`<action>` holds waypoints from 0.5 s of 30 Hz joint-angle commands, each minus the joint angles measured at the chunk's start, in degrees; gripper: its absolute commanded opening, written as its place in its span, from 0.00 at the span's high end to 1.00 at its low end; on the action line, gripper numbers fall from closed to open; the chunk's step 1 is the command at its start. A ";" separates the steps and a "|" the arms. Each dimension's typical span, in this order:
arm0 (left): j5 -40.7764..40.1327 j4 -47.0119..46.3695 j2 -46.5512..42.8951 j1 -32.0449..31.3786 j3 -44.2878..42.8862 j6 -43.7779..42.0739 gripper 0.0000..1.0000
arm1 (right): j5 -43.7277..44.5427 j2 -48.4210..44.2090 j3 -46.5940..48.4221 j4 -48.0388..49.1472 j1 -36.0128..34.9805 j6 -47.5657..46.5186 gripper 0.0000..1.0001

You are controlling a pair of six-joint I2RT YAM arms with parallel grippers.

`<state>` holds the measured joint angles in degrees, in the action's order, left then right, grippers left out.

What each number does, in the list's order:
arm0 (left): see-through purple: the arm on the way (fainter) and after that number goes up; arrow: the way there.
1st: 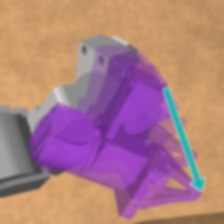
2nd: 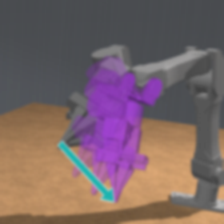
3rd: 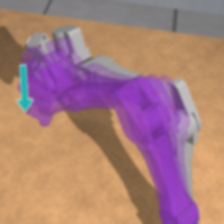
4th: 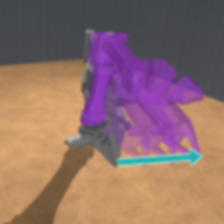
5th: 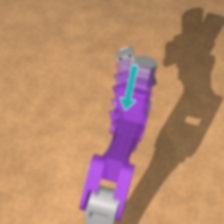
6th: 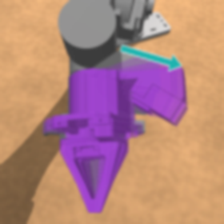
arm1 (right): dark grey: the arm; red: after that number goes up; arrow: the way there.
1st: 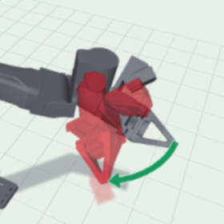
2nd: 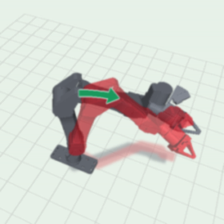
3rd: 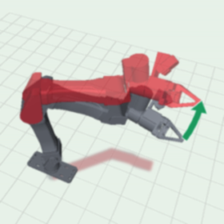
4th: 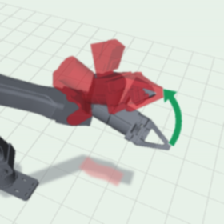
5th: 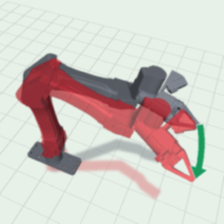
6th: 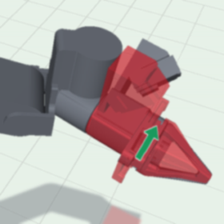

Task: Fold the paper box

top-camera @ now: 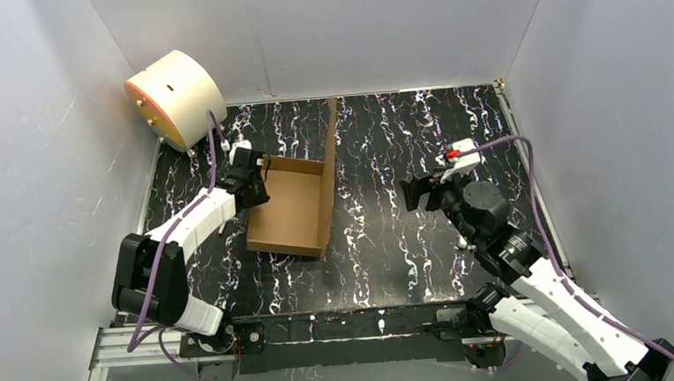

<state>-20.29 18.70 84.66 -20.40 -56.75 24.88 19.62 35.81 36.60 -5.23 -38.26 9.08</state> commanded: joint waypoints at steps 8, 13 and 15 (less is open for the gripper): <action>17.99 -21.16 -5.31 -0.25 17.12 17.51 0.73 | -10.84 11.51 12.06 -2.59 0.20 -0.93 0.10; 23.12 -25.35 -5.87 -0.73 20.35 20.06 0.69 | -14.39 13.87 16.31 -3.92 0.21 -0.91 0.12; 24.73 -26.27 -7.10 -0.78 21.25 20.62 0.67 | -16.00 15.75 18.66 -5.88 0.22 -1.23 0.12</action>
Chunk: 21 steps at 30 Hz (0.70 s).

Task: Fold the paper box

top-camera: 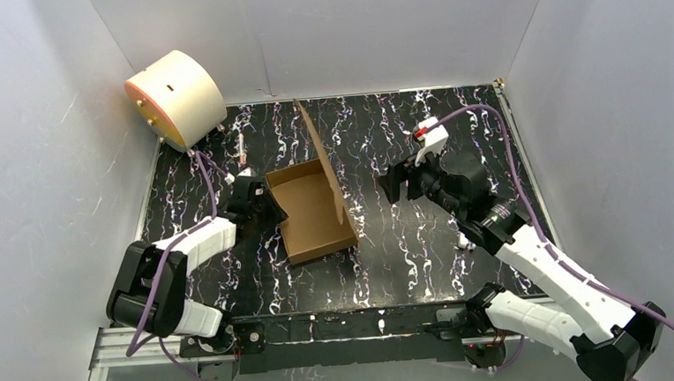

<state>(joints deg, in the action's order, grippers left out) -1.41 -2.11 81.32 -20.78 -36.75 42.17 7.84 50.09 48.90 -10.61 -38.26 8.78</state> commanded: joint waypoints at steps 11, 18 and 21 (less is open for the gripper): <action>-0.51 5.16 -21.47 -0.05 2.15 0.03 0.24 | -7.48 10.52 20.90 -9.41 -0.49 -2.44 0.13; -5.01 17.53 -32.36 0.21 -5.74 -6.50 0.16 | -10.11 16.12 30.93 -14.09 -1.73 -3.81 0.14; -8.79 22.36 -36.34 0.13 -9.36 -10.59 0.14 | -9.45 19.41 35.97 -16.78 -4.39 -4.68 0.14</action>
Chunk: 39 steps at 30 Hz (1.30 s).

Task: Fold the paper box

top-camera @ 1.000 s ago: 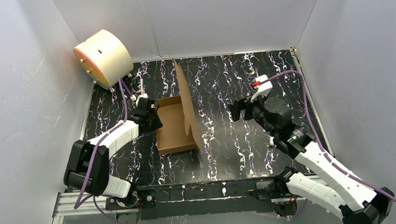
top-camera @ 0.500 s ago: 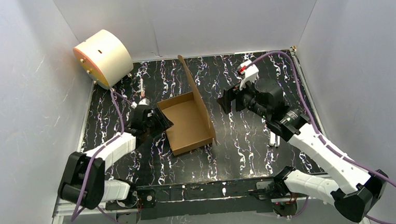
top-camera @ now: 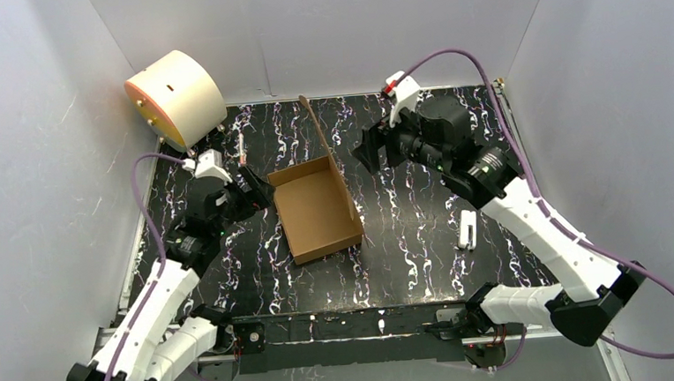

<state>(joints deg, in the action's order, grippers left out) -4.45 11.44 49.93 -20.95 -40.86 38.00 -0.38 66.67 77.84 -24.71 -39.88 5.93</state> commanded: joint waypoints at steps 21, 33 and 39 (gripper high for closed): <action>-13.99 11.32 -19.05 0.43 -2.17 -20.46 0.11 | 14.50 30.17 33.82 -16.70 -12.18 -5.80 0.31; -11.64 11.45 -21.01 -1.59 -1.81 -20.29 0.11 | 15.87 36.98 38.19 -21.09 -12.16 -11.01 0.69; -11.49 11.29 -21.43 -2.23 -1.85 -20.51 0.11 | 4.87 37.48 38.85 -22.81 -11.75 -21.20 0.82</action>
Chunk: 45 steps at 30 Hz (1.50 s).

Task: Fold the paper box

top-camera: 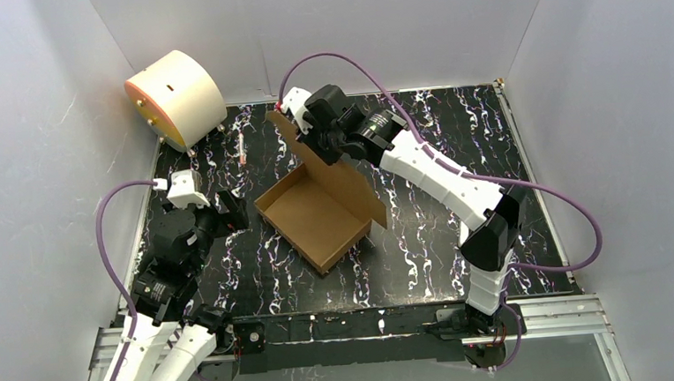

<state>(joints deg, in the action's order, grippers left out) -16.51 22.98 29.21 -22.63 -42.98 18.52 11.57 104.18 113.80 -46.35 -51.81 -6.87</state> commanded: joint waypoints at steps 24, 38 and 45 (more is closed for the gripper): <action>3.29 -1.44 0.04 -1.20 0.66 -2.20 0.11 | -42.30 1.83 10.96 -12.45 11.97 -52.89 0.91; 4.39 -2.48 0.70 -1.10 1.18 -3.62 0.11 | -31.80 -5.22 1.53 1.25 11.96 -35.71 0.44; 5.61 -3.89 5.59 -0.75 -2.26 -7.09 0.11 | -22.79 -15.19 -11.64 10.07 13.84 -26.16 0.31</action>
<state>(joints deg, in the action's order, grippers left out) -12.64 20.93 32.01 -23.49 -42.28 14.83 -16.86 95.94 105.75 -44.14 -39.57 -40.49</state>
